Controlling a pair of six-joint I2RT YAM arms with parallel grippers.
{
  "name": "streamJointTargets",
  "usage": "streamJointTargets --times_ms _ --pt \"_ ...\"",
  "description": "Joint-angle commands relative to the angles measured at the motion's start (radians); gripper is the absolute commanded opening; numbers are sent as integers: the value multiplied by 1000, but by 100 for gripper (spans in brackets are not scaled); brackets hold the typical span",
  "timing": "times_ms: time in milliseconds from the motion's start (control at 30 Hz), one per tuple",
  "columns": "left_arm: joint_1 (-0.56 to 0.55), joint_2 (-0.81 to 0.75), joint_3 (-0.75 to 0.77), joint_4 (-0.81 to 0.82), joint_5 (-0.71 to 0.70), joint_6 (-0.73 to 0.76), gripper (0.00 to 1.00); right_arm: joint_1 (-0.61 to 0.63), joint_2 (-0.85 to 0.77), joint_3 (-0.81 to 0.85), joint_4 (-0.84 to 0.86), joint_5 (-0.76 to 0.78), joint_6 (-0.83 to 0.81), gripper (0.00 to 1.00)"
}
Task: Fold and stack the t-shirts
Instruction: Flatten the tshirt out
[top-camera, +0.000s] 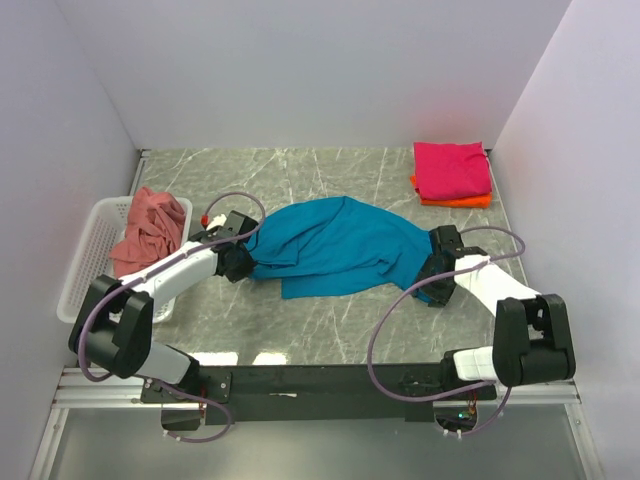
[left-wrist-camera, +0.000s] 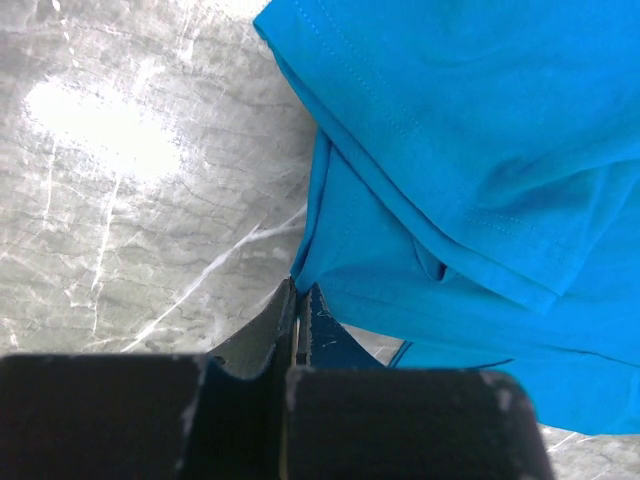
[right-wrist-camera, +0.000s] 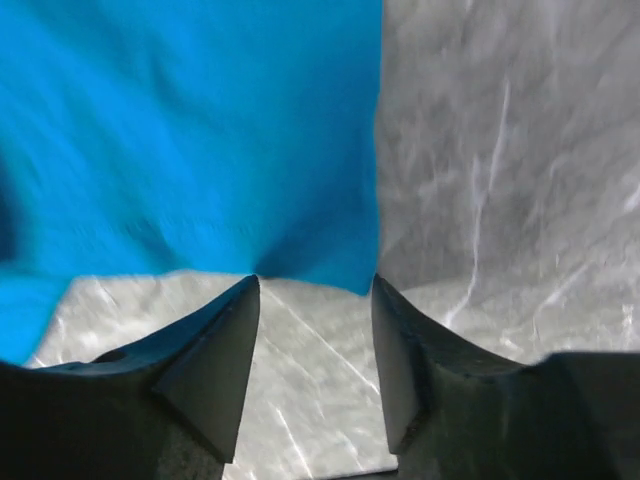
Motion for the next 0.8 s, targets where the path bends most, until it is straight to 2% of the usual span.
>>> streamJointTargets --times_ms 0,367,400,433,533,600,767 --pt "1 -37 -5 4 -42 20 1 14 42 36 6 81 53 53" --pt "1 -21 9 3 -47 17 1 15 107 56 31 118 36 49" --pt "1 -19 9 0 -51 16 1 14 110 56 38 110 27 44" --pt "1 -21 12 -4 -53 16 1 14 115 56 43 107 24 32" --pt "1 -24 23 -7 -67 17 1 14 105 56 70 110 1 15" --pt "1 -31 37 -10 -77 20 1 14 80 58 87 115 -27 0" --pt "1 -76 75 -7 -108 39 1 21 -54 87 103 124 -86 0"
